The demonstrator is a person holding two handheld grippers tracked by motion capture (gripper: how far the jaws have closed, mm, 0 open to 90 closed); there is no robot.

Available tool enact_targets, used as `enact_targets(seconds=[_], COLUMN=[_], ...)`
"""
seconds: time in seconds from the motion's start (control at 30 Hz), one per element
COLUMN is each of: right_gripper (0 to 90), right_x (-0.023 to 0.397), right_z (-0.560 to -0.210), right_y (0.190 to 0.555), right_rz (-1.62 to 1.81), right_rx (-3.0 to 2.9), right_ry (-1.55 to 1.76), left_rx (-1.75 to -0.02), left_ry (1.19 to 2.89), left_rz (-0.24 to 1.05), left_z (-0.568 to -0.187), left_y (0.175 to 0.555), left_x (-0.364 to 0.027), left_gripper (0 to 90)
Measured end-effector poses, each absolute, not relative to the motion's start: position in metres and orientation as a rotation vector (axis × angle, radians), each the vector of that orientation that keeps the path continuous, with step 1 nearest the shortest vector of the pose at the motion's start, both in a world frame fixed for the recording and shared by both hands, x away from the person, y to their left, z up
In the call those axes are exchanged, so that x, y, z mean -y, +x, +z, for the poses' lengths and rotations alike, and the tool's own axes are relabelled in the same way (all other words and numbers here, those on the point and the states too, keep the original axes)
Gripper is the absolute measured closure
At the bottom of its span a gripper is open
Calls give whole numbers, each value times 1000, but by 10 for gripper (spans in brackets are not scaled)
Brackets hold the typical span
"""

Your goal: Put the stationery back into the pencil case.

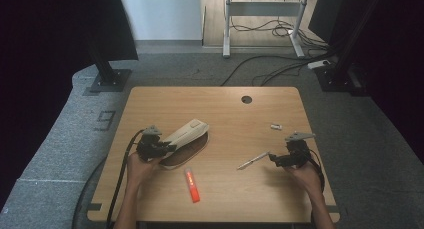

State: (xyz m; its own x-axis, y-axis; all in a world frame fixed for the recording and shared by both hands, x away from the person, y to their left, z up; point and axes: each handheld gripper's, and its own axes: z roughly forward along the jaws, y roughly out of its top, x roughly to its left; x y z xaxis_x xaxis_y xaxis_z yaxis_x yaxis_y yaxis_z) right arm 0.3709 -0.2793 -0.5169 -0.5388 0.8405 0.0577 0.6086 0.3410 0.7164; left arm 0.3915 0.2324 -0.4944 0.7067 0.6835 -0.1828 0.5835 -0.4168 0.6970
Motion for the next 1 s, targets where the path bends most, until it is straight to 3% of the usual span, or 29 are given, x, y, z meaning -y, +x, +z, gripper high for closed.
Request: enact_targets(seconds=[1.0], right_gripper=[169], right_x=[298], right_z=[-518], right_y=[418], right_rz=[961], right_rx=[-2238], right_ry=[1319], left_rx=[-950], left_ry=[2146], left_rz=[169], left_z=[-495], left_y=[390], left_x=[-231], left_gripper=[732])
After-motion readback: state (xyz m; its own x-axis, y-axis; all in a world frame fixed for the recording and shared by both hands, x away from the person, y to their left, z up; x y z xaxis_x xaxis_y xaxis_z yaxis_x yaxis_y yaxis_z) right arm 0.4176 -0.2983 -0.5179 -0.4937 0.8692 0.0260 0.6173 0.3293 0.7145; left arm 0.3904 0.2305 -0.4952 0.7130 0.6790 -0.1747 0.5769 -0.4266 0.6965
